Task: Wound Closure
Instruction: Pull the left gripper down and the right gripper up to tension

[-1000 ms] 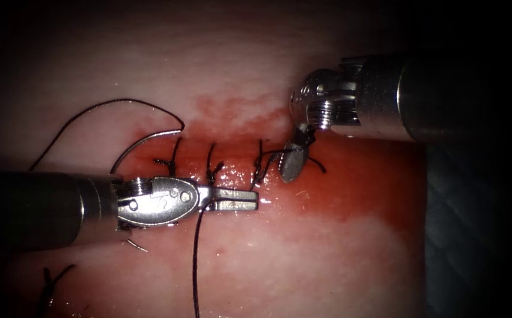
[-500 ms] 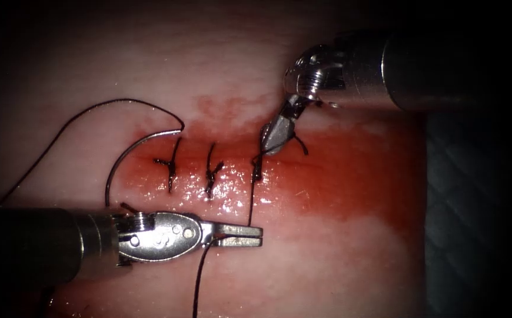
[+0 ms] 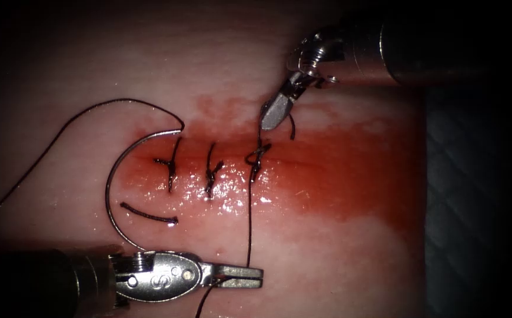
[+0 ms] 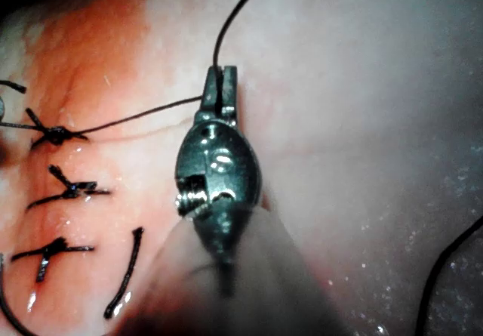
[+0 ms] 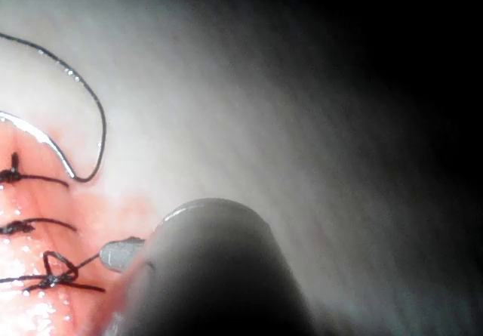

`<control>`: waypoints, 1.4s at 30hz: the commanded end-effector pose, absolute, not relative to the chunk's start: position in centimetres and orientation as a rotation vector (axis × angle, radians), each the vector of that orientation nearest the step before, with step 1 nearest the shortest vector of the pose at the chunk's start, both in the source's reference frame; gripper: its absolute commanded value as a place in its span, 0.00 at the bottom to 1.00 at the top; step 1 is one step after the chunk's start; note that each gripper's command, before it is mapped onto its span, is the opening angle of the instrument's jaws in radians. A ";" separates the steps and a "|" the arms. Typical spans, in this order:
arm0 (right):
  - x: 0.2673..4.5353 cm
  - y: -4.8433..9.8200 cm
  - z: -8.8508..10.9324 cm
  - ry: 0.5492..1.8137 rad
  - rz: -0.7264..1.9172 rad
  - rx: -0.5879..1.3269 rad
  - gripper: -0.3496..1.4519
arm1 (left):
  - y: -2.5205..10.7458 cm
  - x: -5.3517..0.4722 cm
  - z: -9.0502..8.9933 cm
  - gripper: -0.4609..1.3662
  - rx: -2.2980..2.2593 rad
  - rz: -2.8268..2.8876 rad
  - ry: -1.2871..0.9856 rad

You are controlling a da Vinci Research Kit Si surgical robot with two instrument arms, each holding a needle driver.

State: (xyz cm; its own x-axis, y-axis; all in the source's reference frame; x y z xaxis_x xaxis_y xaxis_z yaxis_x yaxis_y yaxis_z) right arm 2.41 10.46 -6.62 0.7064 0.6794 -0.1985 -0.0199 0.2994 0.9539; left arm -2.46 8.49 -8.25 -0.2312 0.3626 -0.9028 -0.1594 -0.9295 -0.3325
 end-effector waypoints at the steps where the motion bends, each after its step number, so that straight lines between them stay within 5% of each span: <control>1: 2.40 10.4 -6.6 0.668 0.503 1.176 0.00 | 8.5 -2.45 -8.3 0.06 -1.703 2.220 -0.248; 42: 2.29 10.5 -6.2 0.590 0.472 0.943 0.00 | 7.4 -2.68 -8.5 0.06 -1.718 2.197 -0.360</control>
